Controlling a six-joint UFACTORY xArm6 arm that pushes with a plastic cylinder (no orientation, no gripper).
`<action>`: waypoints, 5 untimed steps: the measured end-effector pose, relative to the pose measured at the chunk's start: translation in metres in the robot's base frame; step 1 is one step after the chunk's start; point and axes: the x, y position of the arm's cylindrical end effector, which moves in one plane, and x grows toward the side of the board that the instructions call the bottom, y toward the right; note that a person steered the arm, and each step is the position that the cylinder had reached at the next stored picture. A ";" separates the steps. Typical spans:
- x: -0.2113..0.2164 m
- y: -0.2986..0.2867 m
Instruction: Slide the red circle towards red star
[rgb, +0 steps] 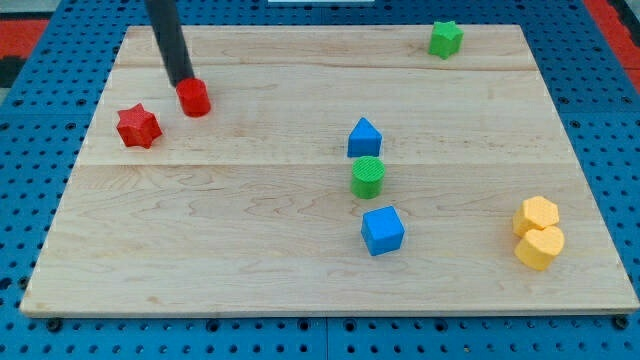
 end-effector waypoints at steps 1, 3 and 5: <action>0.031 0.004; 0.009 0.036; 0.042 0.097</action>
